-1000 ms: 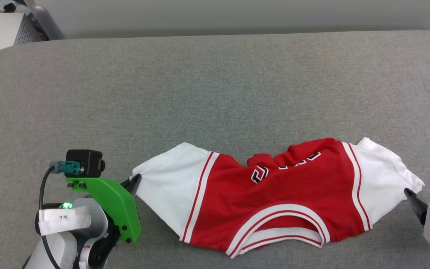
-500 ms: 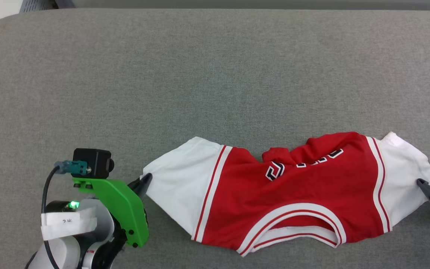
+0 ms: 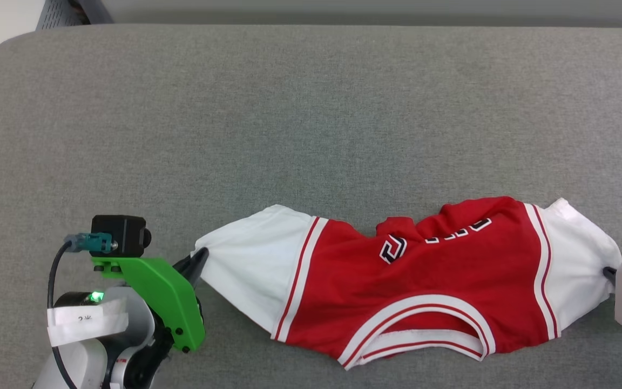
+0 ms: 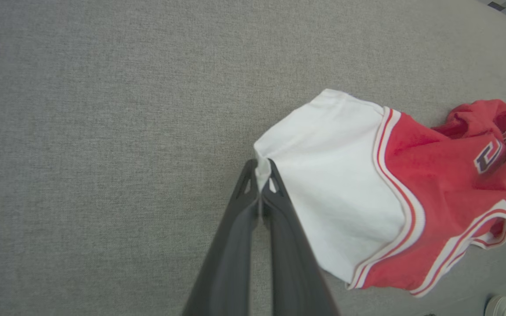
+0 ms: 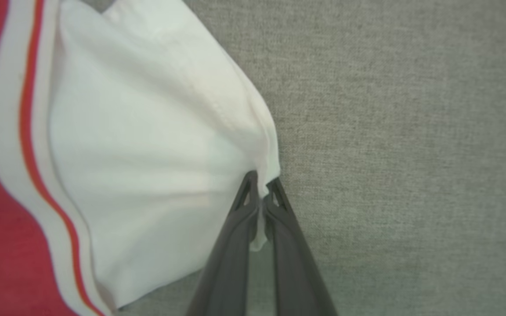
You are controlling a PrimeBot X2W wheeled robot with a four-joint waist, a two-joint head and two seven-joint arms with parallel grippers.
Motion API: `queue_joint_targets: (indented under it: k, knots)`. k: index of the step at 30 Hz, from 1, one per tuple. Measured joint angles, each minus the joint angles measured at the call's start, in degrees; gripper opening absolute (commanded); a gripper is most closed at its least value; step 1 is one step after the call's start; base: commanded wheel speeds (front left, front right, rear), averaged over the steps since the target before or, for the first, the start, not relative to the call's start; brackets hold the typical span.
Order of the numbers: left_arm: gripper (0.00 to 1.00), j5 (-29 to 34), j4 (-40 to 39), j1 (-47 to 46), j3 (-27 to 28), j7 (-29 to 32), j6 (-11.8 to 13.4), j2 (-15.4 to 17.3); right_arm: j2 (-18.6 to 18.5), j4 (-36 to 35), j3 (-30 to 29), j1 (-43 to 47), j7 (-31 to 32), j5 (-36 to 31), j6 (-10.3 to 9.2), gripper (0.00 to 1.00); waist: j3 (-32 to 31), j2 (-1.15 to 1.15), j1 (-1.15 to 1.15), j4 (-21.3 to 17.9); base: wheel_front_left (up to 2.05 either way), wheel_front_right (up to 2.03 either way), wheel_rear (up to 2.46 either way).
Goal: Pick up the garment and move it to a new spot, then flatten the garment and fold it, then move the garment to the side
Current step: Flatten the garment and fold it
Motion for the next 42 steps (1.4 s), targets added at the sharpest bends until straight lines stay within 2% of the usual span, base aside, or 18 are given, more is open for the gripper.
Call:
queue_joint_targets:
  k: [4, 9, 12, 18, 24, 35, 39, 42]
  knots:
    - [0.00, -0.77, 0.49, -0.02, 0.40, -1.42, -0.74, -0.04, -0.48, -1.13, -0.19, 0.69, -2.12, 0.58, 0.04, 0.00, -2.04, 0.00, 0.00, -0.55, 0.00, 0.00, 0.00]
    - [0.00, -1.25, 0.31, -0.36, 2.02, -3.08, -1.14, 0.00, -2.81, -4.71, -1.46, 0.90, -4.54, 1.89, 0.05, 0.00, -5.13, 0.00, 0.00, -1.21, 0.00, 0.00, 0.00]
    - [0.00, -1.03, 0.27, -1.25, 3.05, -3.22, -1.14, 1.33, -4.03, -6.51, -2.25, 0.42, -5.31, 2.86, 0.05, 0.00, -6.99, 0.00, 0.00, -1.64, 0.00, 0.00, 0.00]
    - [0.00, -0.85, -2.79, -7.44, 5.44, -4.22, -1.22, 2.86, -6.97, -11.50, -2.25, -4.26, -9.22, 2.87, 0.07, 0.00, -11.69, 0.00, 0.00, -3.15, 0.00, 0.00, 0.00]
    - [0.00, -0.57, -4.99, -10.53, 7.15, -4.56, -1.19, 4.22, -7.15, -14.14, -2.47, -8.39, -11.07, 3.41, 0.07, 0.00, -14.06, 0.00, 0.00, -4.52, 0.00, 0.00, 0.00]
    - [0.00, -0.04, -8.12, -18.40, 10.76, -7.60, -1.36, 6.59, -7.93, -17.75, -2.36, -15.91, -12.01, 5.01, 0.07, 0.00, -14.00, 0.00, 0.00, -6.16, 0.00, 0.00, 0.00]
    - [0.00, 2.46, -7.23, -22.01, 10.31, -8.34, -3.22, 9.16, -8.68, -17.02, -1.60, -19.05, -13.44, 5.17, 0.08, 0.00, -12.47, 0.00, 0.00, -6.16, 0.00, 0.00, 0.00]
    - [0.00, 2.82, -5.15, -24.99, 9.53, -8.83, -4.41, 9.71, -8.99, -15.74, -0.81, -22.57, -15.24, 5.09, 0.08, 0.00, -10.88, 0.00, 0.00, -6.12, 0.00, 0.00, 0.00]
